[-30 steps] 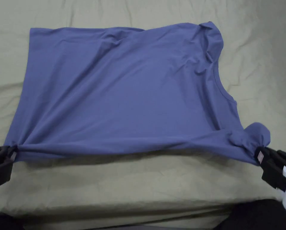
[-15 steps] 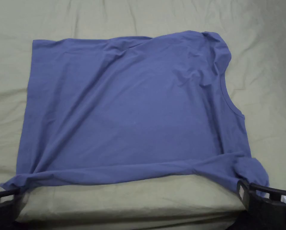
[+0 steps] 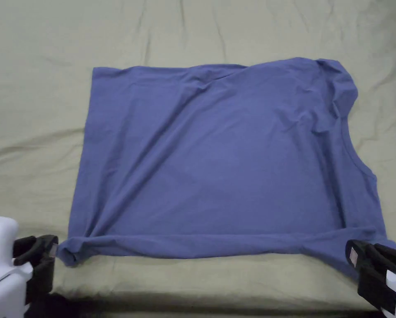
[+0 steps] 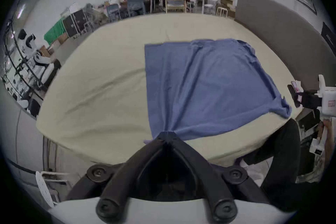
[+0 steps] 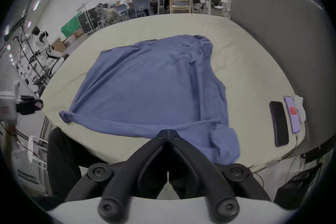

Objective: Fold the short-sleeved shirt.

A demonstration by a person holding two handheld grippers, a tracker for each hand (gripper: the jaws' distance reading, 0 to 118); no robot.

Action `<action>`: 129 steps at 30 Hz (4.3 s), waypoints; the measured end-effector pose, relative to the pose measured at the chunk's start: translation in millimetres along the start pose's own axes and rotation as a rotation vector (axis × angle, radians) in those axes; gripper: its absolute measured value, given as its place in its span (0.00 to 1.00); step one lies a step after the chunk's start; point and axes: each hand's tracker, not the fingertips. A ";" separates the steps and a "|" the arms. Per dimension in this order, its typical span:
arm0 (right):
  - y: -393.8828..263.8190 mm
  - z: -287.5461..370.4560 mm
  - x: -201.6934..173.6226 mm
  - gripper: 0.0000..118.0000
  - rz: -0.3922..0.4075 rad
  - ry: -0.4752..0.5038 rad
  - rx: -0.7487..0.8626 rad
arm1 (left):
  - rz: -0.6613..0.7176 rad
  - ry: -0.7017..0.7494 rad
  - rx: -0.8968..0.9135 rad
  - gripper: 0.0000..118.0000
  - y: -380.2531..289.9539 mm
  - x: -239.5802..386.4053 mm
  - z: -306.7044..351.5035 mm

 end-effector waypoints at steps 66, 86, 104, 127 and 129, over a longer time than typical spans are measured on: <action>171.0 -241.7 101.3 0.12 -0.072 -0.097 -0.254 | 0.042 -0.063 -0.146 0.01 176.1 -48.0 -231.8; 110.4 -86.4 42.9 0.03 0.118 0.137 -0.059 | 0.079 -0.092 0.262 0.00 115.6 -76.4 -57.8; 25.0 -46.1 18.9 0.02 -0.057 0.088 -0.044 | 0.052 -0.128 -0.111 0.77 92.8 -61.9 -167.0; 56.2 -84.6 81.1 1.00 -0.239 0.122 -0.045 | -0.054 -0.069 -0.062 0.02 85.8 -56.4 -169.7; 68.5 -109.7 100.4 1.00 -0.278 0.024 -0.070 | -0.046 -0.072 -0.060 0.02 89.7 -58.8 -174.2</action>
